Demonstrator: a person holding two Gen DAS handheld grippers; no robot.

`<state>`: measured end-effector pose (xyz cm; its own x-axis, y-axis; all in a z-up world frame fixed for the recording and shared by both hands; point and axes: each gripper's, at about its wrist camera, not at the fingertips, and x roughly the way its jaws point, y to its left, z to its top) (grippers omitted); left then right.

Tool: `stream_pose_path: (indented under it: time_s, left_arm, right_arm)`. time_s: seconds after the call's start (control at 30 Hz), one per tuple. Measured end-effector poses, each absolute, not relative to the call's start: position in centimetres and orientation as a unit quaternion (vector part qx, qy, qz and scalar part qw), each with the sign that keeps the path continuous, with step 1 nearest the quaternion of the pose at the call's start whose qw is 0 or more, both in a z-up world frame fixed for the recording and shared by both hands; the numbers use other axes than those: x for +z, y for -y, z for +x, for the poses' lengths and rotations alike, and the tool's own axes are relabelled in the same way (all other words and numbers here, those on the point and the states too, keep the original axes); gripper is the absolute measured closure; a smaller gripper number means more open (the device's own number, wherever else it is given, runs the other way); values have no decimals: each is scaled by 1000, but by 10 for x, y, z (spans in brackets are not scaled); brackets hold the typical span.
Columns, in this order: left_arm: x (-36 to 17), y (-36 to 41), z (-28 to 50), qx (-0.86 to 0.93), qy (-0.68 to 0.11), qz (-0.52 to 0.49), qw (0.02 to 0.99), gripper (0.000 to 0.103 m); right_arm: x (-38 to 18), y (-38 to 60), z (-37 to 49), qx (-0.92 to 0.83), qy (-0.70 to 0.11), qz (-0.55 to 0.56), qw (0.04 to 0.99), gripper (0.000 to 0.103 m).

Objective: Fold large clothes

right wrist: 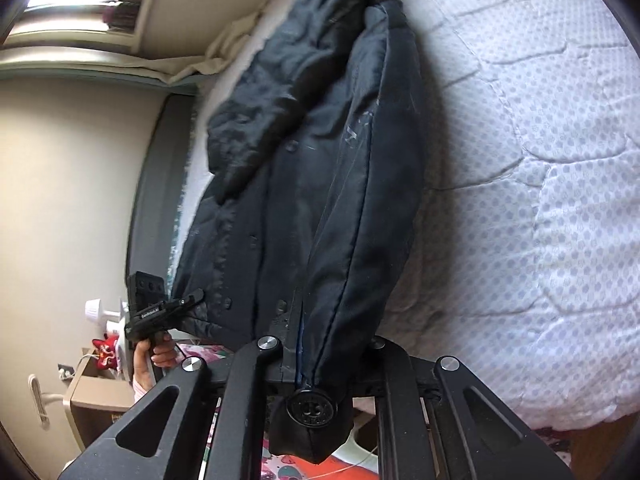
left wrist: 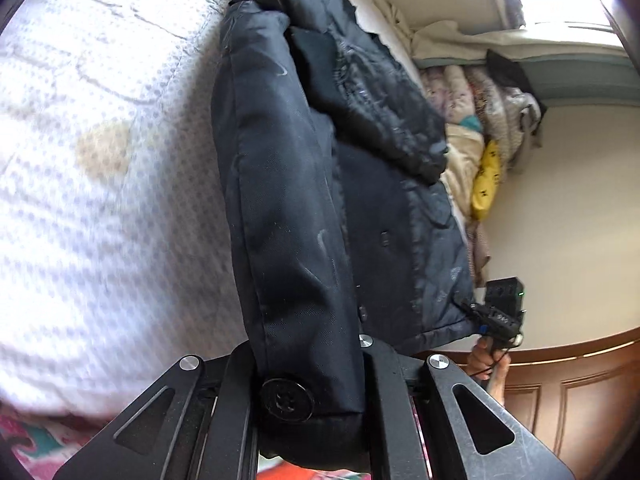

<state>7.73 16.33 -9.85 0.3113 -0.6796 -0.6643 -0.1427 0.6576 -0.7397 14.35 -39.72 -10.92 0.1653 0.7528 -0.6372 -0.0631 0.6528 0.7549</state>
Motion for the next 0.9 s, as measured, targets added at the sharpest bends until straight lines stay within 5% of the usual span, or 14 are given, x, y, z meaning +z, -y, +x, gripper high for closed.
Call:
stream_pose_path:
  time_s: [0.47,0.9]
  left_arm:
    - [-53,-165,7,-203,-547,-391,712,94]
    - [-8,-184,84,-213,-498,-417,730,93]
  right_arm:
    - [-76,425,59,291,-540,363,701,96]
    - [-26,396,141,297,-512,350,726,96]
